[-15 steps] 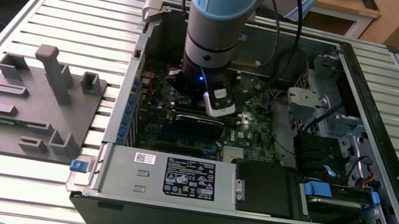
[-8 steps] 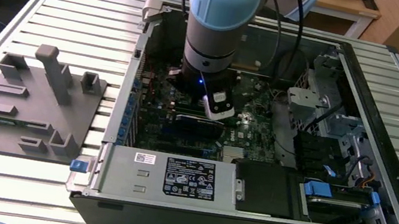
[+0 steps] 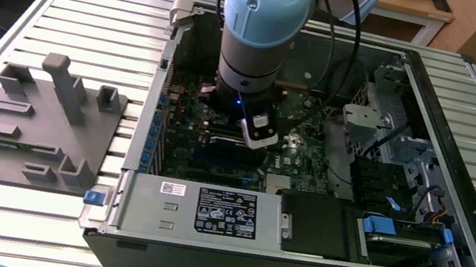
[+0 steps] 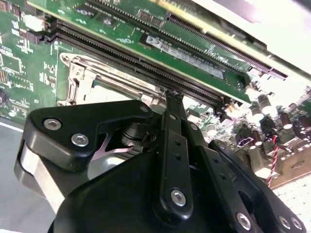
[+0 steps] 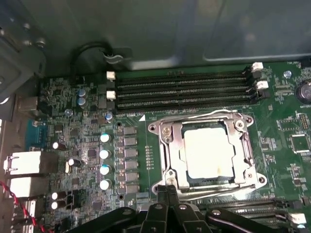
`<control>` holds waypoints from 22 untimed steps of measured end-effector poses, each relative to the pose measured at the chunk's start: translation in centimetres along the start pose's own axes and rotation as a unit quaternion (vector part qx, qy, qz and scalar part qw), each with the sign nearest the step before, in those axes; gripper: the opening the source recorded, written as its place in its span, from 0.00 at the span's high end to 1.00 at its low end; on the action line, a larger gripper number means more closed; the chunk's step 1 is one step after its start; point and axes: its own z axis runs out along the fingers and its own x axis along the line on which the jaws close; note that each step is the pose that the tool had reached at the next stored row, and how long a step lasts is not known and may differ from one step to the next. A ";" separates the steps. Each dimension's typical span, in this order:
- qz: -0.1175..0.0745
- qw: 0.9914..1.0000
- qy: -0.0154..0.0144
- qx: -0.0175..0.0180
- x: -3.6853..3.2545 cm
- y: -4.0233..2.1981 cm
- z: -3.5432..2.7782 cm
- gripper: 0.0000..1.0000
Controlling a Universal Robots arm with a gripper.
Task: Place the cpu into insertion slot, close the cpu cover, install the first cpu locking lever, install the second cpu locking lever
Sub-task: 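Install the second cpu locking lever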
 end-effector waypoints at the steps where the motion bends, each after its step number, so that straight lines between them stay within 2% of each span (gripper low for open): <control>1: 0.000 1.000 0.000 -0.003 0.00 -0.01 0.02 0.89; 2: 0.000 1.000 0.001 -0.006 0.00 -0.03 0.04 0.89; 4: 0.000 1.000 0.001 -0.008 -0.01 -0.12 0.10 0.89; 14: 0.000 1.000 0.001 -0.009 0.28 -0.46 0.60 0.89; 19: 0.000 1.000 0.001 -0.009 0.44 -0.49 0.61 0.89; 22: 0.000 1.000 0.001 -0.009 0.44 -0.43 0.38 0.89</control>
